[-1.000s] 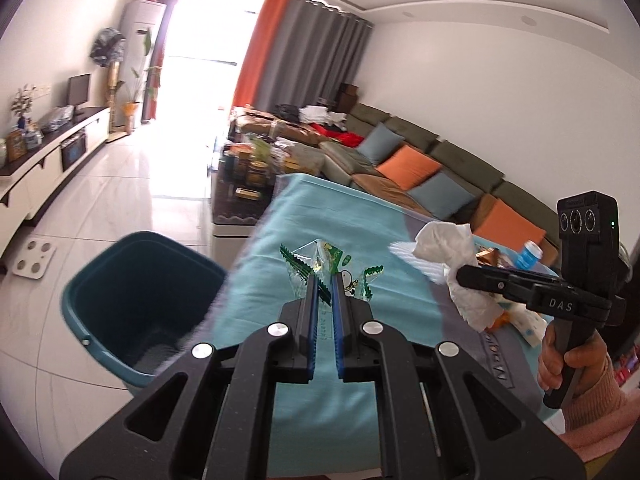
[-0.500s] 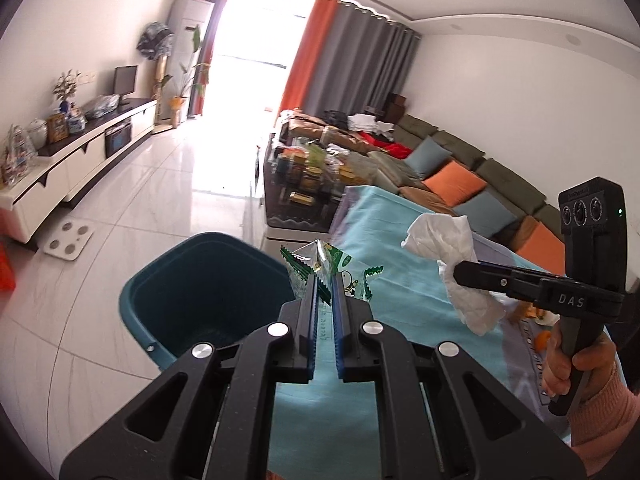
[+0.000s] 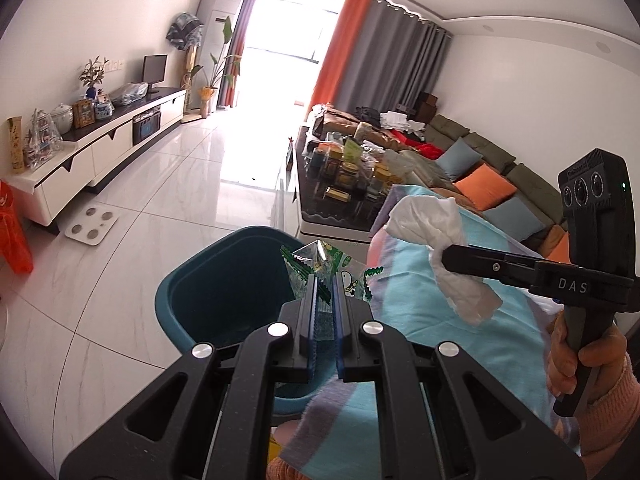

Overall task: Collect trash
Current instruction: 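Carry the green wrapper and tissue with both grippers over the teal bin, then open both grippers to drop the wrapper and tissue into the bin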

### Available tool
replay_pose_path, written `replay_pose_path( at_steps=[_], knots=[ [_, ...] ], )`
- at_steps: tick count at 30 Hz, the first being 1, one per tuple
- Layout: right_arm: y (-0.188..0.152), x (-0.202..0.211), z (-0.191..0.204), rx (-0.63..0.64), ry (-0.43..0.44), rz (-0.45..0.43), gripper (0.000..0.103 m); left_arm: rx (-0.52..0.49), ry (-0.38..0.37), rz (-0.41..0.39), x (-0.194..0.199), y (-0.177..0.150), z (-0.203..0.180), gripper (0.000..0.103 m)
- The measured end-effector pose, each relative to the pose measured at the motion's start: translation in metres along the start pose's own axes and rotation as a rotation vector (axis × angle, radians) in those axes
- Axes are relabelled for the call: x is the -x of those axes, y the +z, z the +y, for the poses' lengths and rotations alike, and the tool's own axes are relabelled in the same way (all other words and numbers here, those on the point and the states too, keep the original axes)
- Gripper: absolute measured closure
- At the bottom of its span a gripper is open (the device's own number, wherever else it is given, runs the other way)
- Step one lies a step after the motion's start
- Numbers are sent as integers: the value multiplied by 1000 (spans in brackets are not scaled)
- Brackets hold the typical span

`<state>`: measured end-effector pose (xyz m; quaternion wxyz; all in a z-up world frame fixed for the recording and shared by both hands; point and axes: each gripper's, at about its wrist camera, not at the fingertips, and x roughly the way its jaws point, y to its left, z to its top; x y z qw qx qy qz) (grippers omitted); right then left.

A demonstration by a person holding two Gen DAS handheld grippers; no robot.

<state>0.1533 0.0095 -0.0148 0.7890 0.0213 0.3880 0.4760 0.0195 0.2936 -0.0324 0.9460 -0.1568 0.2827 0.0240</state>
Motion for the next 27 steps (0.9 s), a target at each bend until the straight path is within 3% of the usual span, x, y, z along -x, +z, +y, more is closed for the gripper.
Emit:
replay_pose_path(
  at_steps=[27],
  knots=[
    [23, -89, -1, -51, -50, 127, 89, 70, 94, 87, -55, -3, 24, 96]
  ],
)
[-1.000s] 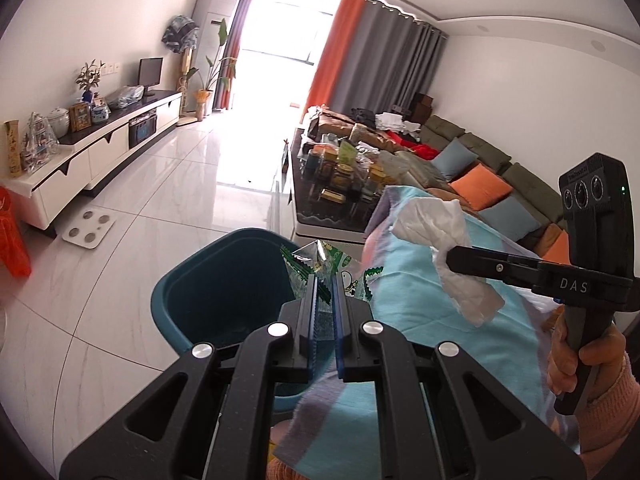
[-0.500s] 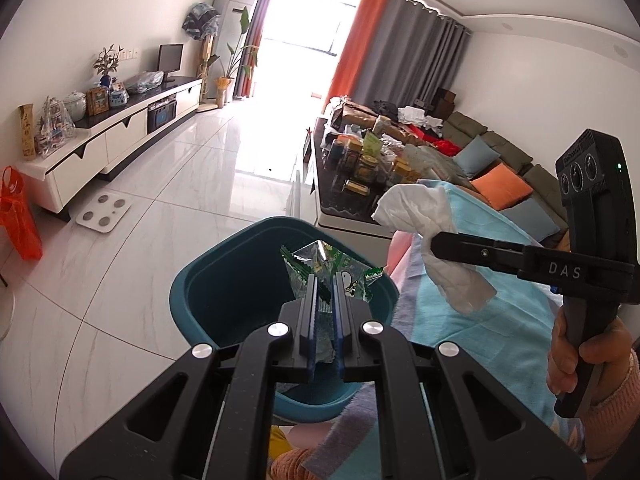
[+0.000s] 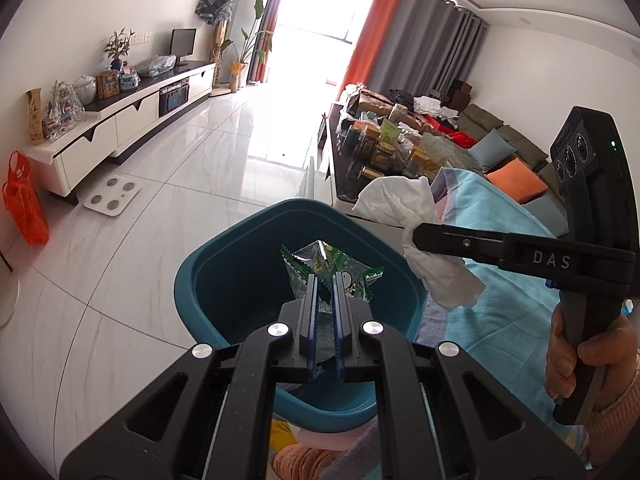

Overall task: Collect trash
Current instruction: 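Open both grippers to drop the wrapper and tissue into the bin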

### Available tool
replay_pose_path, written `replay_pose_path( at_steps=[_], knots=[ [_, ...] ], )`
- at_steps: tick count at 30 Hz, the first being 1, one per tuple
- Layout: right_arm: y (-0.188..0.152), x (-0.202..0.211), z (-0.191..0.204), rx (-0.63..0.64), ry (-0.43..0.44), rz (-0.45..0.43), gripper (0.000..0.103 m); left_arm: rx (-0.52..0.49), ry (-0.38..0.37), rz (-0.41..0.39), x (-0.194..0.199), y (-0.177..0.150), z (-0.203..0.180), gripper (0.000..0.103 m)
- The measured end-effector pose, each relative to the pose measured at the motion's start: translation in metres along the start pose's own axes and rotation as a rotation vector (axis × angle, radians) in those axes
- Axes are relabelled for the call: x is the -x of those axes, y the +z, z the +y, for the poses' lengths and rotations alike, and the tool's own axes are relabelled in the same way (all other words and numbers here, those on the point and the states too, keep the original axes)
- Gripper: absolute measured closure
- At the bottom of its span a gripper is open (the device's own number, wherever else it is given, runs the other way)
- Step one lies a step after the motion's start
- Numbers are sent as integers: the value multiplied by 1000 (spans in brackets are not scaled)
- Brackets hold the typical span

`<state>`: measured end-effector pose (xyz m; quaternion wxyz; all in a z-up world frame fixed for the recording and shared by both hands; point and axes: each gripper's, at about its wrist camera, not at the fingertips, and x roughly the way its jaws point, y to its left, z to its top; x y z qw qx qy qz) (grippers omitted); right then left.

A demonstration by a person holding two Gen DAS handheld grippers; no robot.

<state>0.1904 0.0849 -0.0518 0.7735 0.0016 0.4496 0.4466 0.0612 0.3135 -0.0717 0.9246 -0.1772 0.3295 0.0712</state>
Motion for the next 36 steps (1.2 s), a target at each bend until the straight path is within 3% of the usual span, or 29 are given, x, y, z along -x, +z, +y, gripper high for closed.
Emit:
replay_pose_path(
  at_steps=[14, 22, 25, 27, 30, 33, 36],
  knots=[
    [8, -32, 7, -6, -44, 67, 80, 29, 24, 45, -36, 1, 2, 95],
    [6, -33, 2, -28, -55, 87, 71, 59, 29, 78, -59, -2, 6, 84],
    [5, -30, 2, -30, -51, 80, 71, 71, 39, 84, -65, -5, 7, 75],
    [3, -26, 2, -30, -52, 70, 70, 74, 37, 82, -66, -6, 6, 76],
    [1, -19, 1, -28, -45, 57, 70, 69, 34, 58, -60, -6, 2, 71],
    [-4, -3, 4, -6, -43, 28, 70, 55, 37, 24, -48, -7, -5, 59],
    [-10, 16, 10, 24, -39, -5, 70, 35, 27, -14, -31, -6, -15, 56]
  ],
)
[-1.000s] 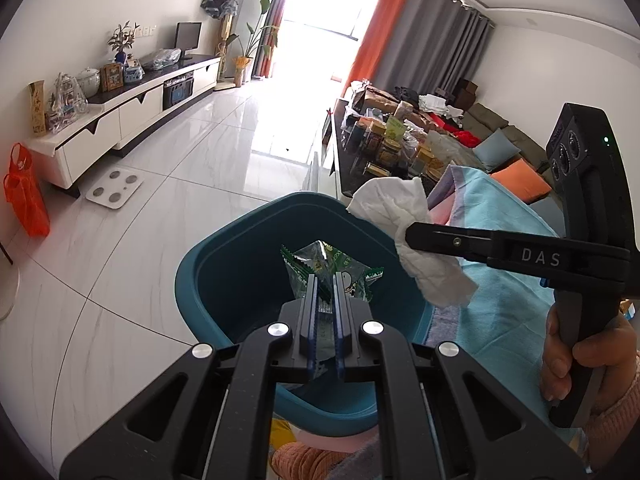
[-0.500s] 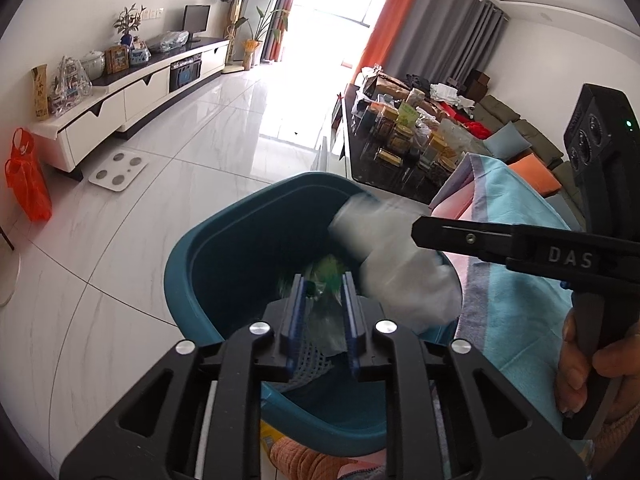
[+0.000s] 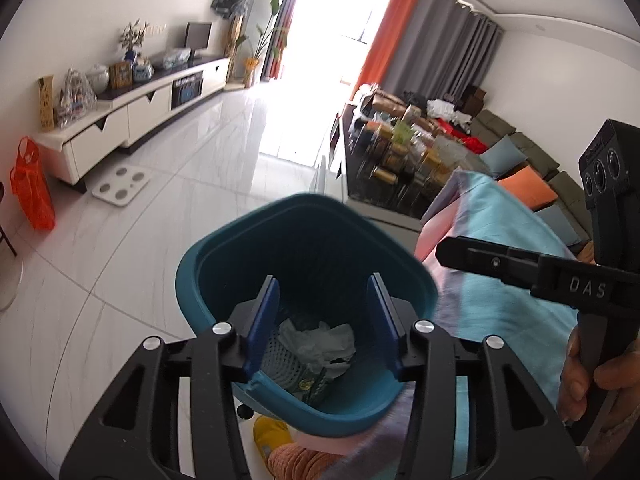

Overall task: Collect trash
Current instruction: 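Open both grippers to drop the wrapper and tissue into the bin, then move both open tools back over the table toward the remaining trash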

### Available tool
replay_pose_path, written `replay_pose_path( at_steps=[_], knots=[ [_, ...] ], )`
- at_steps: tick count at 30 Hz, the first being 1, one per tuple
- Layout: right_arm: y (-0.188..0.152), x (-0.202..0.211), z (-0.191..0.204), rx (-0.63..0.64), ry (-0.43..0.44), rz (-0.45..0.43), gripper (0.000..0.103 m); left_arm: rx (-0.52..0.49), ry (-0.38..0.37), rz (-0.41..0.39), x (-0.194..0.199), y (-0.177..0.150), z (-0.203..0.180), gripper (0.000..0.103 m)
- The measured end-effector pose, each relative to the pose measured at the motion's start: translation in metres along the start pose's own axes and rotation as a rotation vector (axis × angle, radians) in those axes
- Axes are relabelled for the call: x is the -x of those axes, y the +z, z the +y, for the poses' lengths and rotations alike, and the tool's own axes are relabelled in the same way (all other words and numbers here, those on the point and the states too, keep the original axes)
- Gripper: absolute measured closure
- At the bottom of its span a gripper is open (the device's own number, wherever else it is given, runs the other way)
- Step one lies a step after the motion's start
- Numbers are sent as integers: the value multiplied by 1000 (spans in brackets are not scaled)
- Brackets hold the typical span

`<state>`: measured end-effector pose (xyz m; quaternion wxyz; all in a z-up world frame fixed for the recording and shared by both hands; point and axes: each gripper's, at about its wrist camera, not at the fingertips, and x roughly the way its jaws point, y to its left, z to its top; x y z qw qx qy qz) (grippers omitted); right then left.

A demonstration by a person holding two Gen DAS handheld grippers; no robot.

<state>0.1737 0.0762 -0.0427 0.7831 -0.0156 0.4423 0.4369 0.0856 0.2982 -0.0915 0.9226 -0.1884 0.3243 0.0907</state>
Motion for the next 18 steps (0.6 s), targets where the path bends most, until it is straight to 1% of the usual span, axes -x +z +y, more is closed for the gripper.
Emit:
replay_pose_path(
  at_steps=[4, 8, 12, 14, 18],
  knots=[
    [-10, 33, 3, 34, -1, -58, 62, -50, -35, -44, 25, -3, -19, 51],
    [-24, 72, 2, 58, -9, -121, 61, -112, -89, -68, 43, -10, -46, 50],
    [-47, 116, -8, 50, -35, -191, 61, -169, -162, -63, 52, -18, -79, 50],
    [-59, 135, -17, 37, -43, -218, 59, -202, -196, -59, 53, -22, -100, 50],
    [-85, 170, -36, 3, -86, -261, 59, -262, -268, -43, 55, -31, -139, 50]
  ],
)
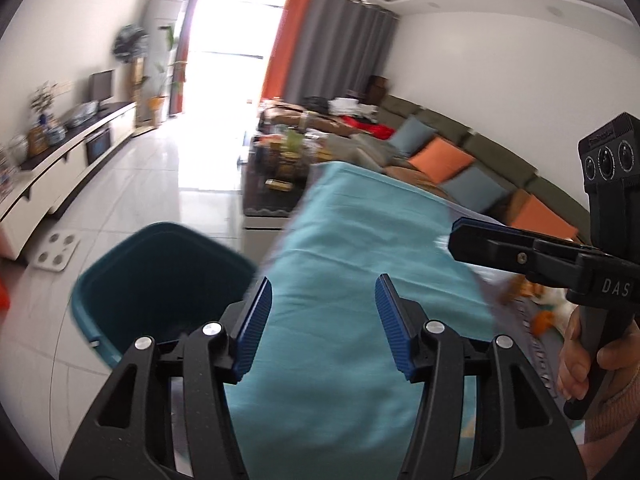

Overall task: Collect trash
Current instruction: 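Move both open tools back over the table toward the remaining trash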

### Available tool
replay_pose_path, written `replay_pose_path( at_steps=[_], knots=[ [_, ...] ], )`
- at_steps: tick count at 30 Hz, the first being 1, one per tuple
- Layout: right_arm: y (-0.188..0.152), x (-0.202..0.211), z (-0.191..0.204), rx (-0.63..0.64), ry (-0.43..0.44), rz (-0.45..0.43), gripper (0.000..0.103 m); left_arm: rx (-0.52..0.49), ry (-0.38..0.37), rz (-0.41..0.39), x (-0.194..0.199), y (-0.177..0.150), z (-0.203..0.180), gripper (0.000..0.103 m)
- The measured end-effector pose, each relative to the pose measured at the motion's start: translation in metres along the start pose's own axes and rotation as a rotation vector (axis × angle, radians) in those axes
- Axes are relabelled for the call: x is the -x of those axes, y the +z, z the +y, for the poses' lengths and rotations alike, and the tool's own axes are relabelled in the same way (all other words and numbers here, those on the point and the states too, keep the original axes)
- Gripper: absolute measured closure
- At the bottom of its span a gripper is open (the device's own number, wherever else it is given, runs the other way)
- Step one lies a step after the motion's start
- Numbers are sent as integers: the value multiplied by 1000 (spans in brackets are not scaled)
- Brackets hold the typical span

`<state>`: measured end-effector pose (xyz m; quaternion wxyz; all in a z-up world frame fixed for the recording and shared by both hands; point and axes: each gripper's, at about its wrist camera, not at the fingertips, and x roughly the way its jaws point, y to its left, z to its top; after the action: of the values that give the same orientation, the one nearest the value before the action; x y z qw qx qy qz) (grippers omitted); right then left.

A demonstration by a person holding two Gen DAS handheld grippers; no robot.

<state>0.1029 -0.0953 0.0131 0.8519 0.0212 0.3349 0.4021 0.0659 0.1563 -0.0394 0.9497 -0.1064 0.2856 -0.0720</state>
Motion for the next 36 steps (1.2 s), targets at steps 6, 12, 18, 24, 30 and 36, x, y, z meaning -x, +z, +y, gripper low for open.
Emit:
replay_pose_path(
  at_steps=[6, 12, 18, 24, 30, 36],
  knots=[
    [-28, 54, -39, -79, -99, -53, 59, -92, -98, 41, -23, 0, -60, 49],
    [-60, 101, -79, -189, -209, -97, 59, -145, -165, 91, -44, -5, -102, 48],
    [-88, 131, -104, -269, -286, -127, 59, -186, -202, 140, -69, -5, -136, 48],
    [-110, 158, -125, -332, -340, -149, 59, -216, -224, 171, -94, 1, -158, 48],
    [-135, 183, -139, -396, -413, -171, 59, -210, -218, 212, -113, 7, -161, 49],
    [-161, 199, -149, -457, -451, -166, 59, -190, -227, 254, -133, 8, -167, 54]
  ],
)
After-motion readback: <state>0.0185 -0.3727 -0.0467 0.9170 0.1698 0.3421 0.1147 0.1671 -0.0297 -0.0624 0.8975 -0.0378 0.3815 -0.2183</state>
